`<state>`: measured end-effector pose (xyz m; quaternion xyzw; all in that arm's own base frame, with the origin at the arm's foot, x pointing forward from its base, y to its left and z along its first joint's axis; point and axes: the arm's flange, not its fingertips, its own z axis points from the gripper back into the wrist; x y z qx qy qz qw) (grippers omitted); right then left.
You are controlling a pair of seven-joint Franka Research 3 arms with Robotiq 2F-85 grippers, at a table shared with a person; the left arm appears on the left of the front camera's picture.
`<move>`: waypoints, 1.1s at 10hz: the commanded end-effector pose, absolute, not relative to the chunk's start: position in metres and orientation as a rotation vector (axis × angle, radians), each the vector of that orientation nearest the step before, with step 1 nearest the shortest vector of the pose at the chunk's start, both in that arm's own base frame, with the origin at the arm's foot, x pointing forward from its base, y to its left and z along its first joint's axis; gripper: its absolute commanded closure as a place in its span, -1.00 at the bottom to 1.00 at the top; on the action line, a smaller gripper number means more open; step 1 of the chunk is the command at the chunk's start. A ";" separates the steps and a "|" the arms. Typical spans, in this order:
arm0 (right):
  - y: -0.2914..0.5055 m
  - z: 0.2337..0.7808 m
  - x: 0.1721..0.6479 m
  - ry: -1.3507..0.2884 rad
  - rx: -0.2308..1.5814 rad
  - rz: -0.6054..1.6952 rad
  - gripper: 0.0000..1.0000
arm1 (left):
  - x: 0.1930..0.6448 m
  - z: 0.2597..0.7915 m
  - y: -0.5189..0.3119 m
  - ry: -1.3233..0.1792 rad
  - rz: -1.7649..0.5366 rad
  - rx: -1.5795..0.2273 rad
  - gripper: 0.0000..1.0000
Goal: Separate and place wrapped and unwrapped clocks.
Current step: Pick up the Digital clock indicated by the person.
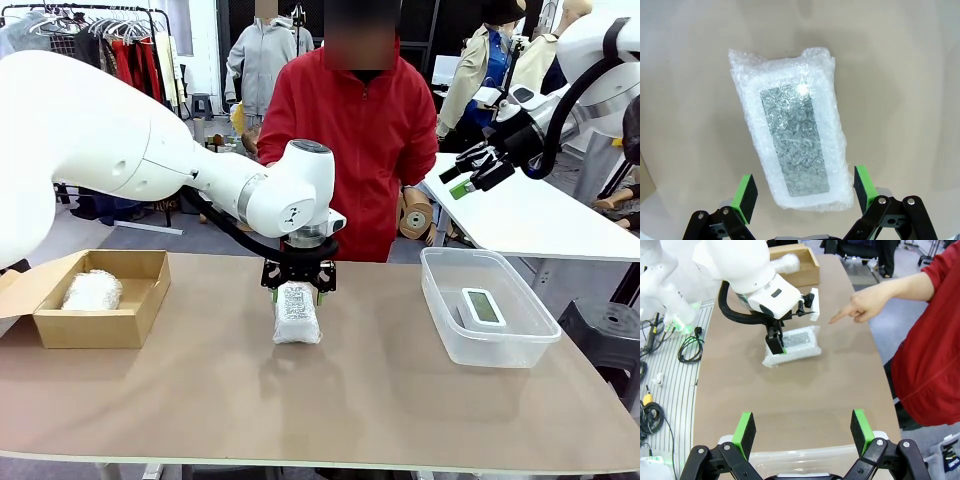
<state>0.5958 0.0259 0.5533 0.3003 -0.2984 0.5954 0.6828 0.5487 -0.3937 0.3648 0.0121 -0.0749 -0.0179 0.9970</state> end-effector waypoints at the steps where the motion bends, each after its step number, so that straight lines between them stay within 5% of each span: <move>1: 0.027 0.555 0.595 -0.667 0.657 1.341 -1.00 | 0.546 0.355 -0.386 -0.169 0.021 0.008 -1.00; 10: 0.027 0.555 0.595 -0.667 0.657 1.341 -1.00 | 0.552 0.320 -0.382 -0.170 0.000 0.034 -1.00; 11: 0.027 0.555 0.595 -0.667 0.657 1.341 -1.00 | 0.551 0.320 -0.382 -0.182 0.003 0.016 -0.60</move>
